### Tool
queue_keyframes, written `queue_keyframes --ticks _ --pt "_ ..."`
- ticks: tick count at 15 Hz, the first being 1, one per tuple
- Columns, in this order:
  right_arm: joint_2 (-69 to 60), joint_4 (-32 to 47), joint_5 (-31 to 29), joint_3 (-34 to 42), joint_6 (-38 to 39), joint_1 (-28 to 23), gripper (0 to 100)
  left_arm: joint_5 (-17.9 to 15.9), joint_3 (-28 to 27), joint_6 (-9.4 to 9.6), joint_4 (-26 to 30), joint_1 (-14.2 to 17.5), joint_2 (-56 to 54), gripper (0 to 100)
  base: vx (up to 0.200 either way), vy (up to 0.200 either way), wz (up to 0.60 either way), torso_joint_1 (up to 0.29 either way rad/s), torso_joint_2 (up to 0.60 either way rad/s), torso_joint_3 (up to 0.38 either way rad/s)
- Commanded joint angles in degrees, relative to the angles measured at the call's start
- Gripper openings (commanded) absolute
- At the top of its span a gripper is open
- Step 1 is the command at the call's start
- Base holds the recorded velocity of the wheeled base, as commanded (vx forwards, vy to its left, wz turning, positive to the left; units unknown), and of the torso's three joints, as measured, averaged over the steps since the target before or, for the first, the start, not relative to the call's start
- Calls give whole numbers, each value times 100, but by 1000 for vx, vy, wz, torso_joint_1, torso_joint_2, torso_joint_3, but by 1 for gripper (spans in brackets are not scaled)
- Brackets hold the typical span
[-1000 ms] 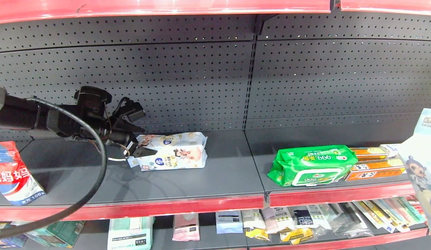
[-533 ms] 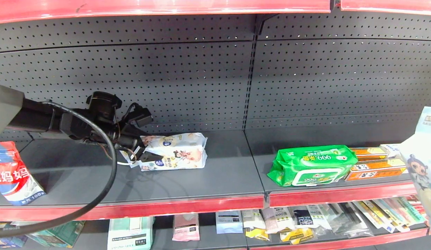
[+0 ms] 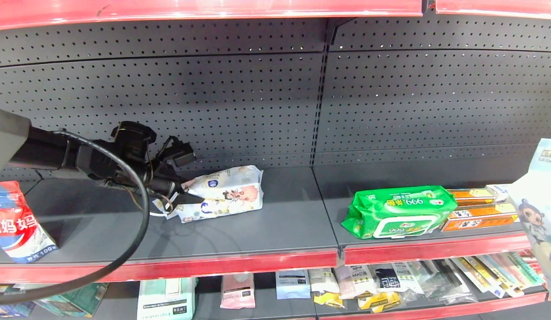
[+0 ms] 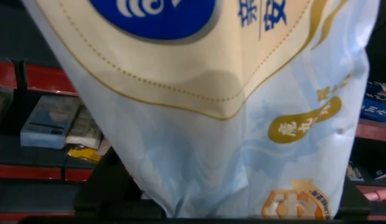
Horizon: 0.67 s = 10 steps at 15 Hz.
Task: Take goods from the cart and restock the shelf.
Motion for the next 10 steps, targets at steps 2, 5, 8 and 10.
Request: queue_keyframes --ticks 2,5,8,10 --pt "52 1 -2 -28 -3 0 0 -234 55 433 744 157 -553 0 0 0 0 0 0 0" --pt "52 1 -2 -64 -3 0 0 -313 521 908 753 517 -861 0 0 0 0 0 0 0" --pt "52 1 7 -81 -3 0 0 -498 1136 1339 727 737 -1142 0 0 0 0 0 0 0" --pt "52 1 7 -90 -3 0 0 -638 1391 1567 692 834 -1221 0 0 0 0 0 0 0"
